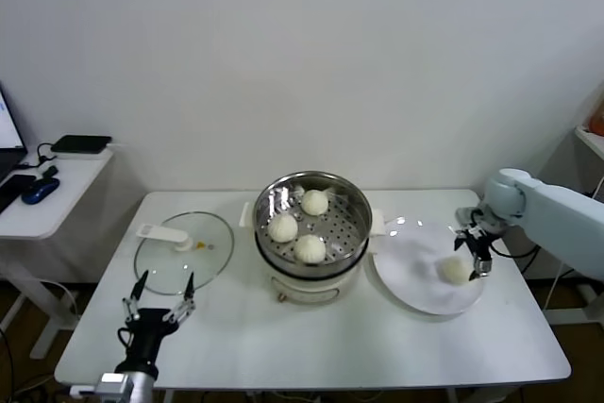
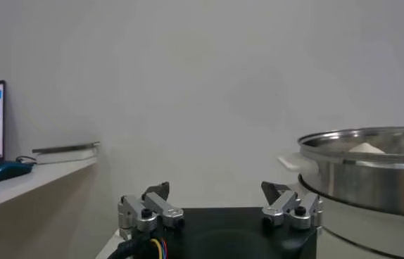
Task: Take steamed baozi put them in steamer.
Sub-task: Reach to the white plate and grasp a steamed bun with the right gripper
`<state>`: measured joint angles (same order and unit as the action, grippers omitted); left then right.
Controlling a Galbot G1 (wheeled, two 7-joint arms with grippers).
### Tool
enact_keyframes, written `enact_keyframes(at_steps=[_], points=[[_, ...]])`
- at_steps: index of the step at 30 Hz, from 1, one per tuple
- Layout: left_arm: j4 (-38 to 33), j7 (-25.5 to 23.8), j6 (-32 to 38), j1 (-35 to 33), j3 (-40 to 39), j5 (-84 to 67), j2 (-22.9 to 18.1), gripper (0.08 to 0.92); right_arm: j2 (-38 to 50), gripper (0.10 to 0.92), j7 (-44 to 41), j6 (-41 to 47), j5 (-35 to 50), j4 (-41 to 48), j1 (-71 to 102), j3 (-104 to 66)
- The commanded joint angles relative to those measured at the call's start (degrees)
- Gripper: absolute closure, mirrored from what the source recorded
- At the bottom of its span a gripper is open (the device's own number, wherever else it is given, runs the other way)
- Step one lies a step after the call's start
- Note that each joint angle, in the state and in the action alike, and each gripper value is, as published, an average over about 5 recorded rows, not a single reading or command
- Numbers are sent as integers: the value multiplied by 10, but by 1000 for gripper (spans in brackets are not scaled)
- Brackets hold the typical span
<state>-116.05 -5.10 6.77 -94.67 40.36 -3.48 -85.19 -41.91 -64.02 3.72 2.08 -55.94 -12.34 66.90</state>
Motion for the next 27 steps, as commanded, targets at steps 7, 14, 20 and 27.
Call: enact_keyframes(at_steps=[7,14,20,27], points=[[3,-1,1,-1,1,0,-1,177,-34,203,2,-14,-37,62,61,-65],[2,0,1,-2,2,0,-1,177,-41,203,0,-14,-41,69,68,-75],[2,0,2,-3,2,1,-1,177,-42,204,-6,-13,-42,72,64,-76],[2,0,2,-3,2,1,-1,177,-40,311,-9,-14,-40,71,64,-76]])
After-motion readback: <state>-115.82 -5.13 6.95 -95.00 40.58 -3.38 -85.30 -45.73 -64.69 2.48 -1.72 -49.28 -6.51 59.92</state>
